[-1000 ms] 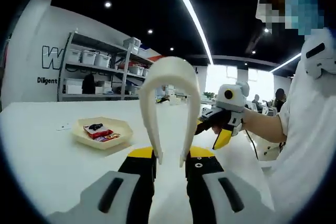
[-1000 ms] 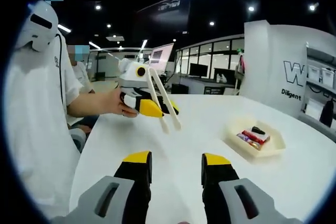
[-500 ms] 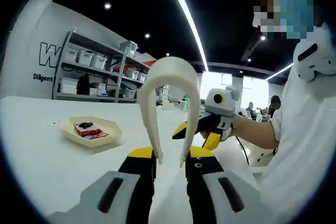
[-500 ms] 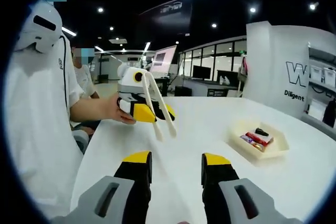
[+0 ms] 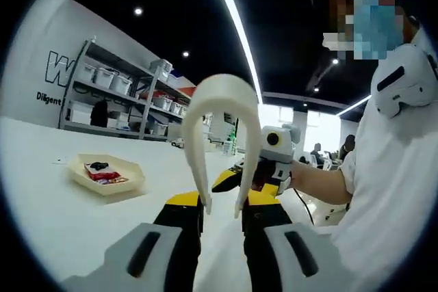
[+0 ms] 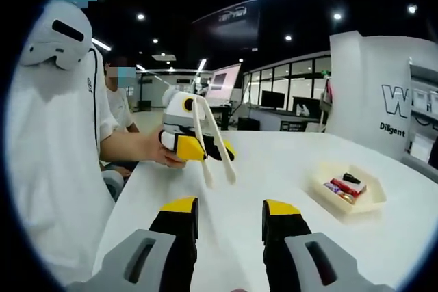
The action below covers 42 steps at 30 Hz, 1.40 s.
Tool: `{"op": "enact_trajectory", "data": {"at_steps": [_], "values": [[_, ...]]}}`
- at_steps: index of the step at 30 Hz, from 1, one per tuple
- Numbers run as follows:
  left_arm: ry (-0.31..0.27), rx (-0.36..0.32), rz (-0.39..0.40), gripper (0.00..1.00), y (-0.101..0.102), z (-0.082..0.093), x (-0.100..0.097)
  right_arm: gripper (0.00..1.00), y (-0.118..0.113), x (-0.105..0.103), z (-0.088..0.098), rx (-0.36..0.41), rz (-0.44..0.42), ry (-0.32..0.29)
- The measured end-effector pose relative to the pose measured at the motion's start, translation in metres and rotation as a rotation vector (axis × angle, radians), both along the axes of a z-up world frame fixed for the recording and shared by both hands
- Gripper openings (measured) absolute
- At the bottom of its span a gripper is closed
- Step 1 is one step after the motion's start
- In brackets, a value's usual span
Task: Place the target food into the container with the food tongs after gripping and lifting it, then release it inside without dropping or visibly crushing the food.
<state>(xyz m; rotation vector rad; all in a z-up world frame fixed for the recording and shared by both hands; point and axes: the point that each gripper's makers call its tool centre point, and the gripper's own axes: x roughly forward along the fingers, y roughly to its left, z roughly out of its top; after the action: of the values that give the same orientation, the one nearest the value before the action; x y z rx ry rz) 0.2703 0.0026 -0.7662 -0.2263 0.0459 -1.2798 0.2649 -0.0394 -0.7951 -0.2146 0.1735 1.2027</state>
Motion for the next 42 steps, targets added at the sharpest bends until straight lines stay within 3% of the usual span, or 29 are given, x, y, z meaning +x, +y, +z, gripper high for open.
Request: {"op": "enact_trajectory", "data": {"at_steps": [14, 21, 42], "values": [[0.018, -0.089, -0.075, 0.20, -0.009, 0.012, -0.009, 0.29, 0.014, -0.012, 0.012, 0.056, 0.095, -0.009], [0.033, -0.118, -0.091, 0.20, -0.010, 0.014, -0.010, 0.13, 0.016, -0.017, 0.019, 0.095, 0.126, -0.010], [0.070, -0.210, -0.133, 0.20, -0.018, 0.022, -0.011, 0.00, 0.024, -0.029, 0.029, 0.171, 0.198, 0.010]]}}
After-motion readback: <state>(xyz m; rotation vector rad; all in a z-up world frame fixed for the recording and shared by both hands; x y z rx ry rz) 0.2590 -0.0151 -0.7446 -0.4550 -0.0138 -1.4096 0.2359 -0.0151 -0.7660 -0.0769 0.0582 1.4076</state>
